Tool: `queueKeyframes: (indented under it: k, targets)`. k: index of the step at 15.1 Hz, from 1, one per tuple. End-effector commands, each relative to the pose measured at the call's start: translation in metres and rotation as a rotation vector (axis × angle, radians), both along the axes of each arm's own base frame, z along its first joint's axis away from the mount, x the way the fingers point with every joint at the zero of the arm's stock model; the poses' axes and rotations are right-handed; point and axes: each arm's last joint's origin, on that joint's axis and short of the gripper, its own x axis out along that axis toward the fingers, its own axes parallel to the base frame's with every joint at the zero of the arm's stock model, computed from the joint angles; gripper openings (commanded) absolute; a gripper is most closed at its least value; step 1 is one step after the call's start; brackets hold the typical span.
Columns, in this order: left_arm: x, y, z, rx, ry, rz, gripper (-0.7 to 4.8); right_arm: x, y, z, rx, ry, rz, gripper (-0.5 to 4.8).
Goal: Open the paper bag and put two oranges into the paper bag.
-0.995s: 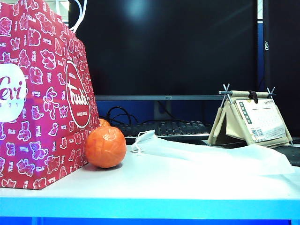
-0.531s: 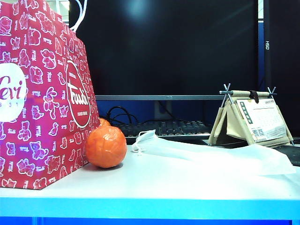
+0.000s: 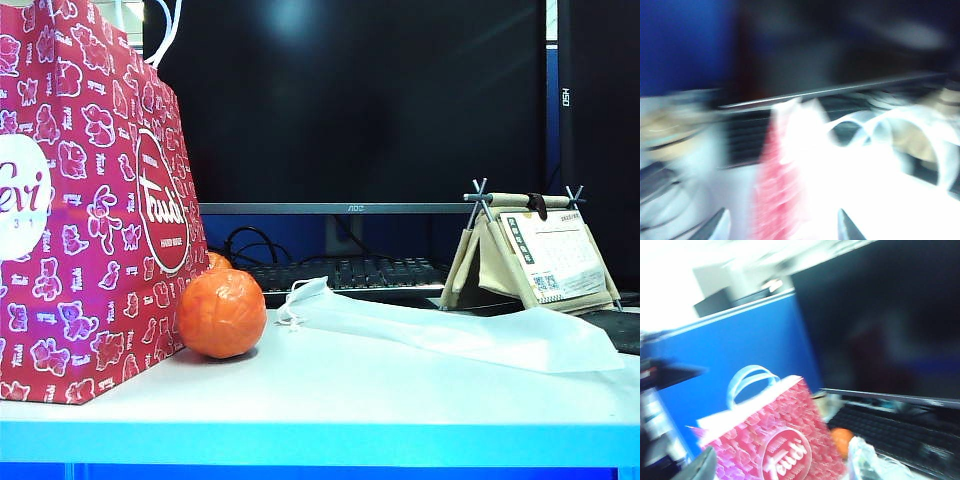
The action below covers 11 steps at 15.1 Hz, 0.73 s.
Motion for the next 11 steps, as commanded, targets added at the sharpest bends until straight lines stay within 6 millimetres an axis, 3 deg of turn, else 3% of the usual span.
queueKeyframes:
  k: [1,3,5,8,11]
  targets:
    - [0.032,0.001,-0.003,0.017,0.198,-0.166,2.89,0.022,0.002,0.006,-0.017,0.073,0.104,3.37]
    - [0.048,0.002,-0.017,0.078,0.368,-0.214,3.52,0.042,0.007,-0.012,-0.011,0.247,0.212,3.37]
    - [0.056,0.002,-0.023,0.076,0.396,-0.214,3.52,0.057,0.022,-0.029,-0.048,0.340,0.282,3.37]
    - [0.052,-0.001,-0.016,0.083,0.392,-0.227,4.09,0.080,0.064,-0.054,-0.121,0.427,0.352,3.37]
    - [0.055,-0.007,-0.020,0.157,0.416,-0.196,4.09,0.098,0.100,-0.072,-0.148,0.425,0.420,3.37]
